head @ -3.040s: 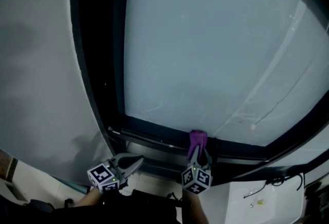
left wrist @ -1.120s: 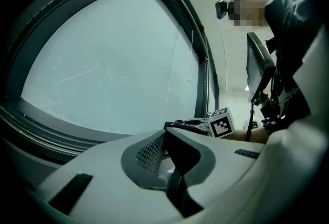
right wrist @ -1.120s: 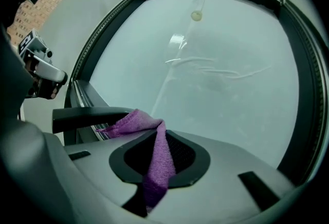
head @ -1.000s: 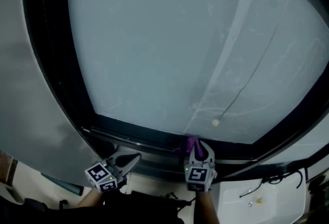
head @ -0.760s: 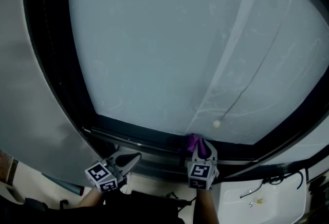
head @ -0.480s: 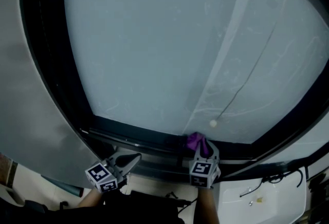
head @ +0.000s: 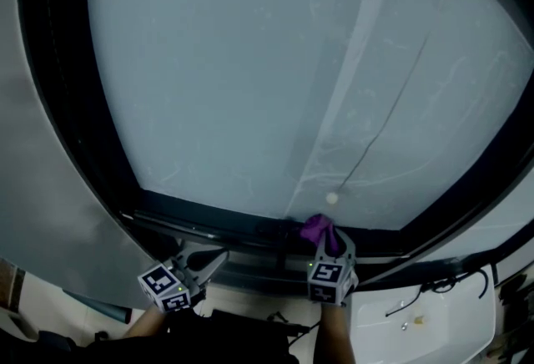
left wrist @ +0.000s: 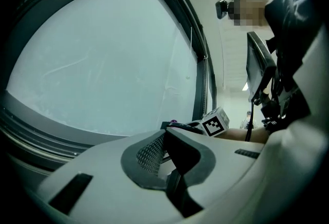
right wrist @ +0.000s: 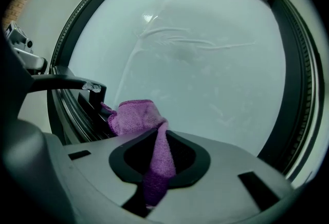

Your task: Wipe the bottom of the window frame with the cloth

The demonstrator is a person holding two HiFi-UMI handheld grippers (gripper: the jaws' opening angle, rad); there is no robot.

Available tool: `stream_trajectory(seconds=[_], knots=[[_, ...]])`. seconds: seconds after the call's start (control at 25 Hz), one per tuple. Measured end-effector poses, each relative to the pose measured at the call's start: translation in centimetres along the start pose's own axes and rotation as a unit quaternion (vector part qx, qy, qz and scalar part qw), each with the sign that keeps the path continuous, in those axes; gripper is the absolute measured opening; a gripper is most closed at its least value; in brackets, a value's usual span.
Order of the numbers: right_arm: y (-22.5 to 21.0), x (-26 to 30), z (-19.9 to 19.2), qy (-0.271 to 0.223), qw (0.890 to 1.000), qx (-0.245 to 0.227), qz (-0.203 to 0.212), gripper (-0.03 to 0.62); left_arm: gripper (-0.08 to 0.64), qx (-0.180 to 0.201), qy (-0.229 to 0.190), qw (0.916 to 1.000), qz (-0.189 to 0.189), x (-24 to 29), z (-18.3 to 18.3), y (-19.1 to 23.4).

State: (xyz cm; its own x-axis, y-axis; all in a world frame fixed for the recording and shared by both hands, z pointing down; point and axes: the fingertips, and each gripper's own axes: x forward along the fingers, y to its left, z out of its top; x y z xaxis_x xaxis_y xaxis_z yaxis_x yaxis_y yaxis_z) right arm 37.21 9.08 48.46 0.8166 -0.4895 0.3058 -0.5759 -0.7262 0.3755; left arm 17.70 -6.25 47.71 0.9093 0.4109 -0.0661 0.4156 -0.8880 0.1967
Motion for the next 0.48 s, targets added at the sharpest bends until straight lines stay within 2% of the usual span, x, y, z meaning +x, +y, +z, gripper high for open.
stream_trajectory(seconds=[0.32, 0.48], knots=[[-1.7, -0.5, -1.4, 0.027, 1.0, 0.009, -0.009, 0.063, -0.003, 0.008, -0.015, 0.9998, -0.012, 1.9, 0.4, -0.6], [-3.6, -0.2, -2.1, 0.017, 0.999, -0.015, -0.03, 0.063, -0.003, 0.006, -0.017, 0.9998, -0.012, 2.6, 0.5, -0.7]])
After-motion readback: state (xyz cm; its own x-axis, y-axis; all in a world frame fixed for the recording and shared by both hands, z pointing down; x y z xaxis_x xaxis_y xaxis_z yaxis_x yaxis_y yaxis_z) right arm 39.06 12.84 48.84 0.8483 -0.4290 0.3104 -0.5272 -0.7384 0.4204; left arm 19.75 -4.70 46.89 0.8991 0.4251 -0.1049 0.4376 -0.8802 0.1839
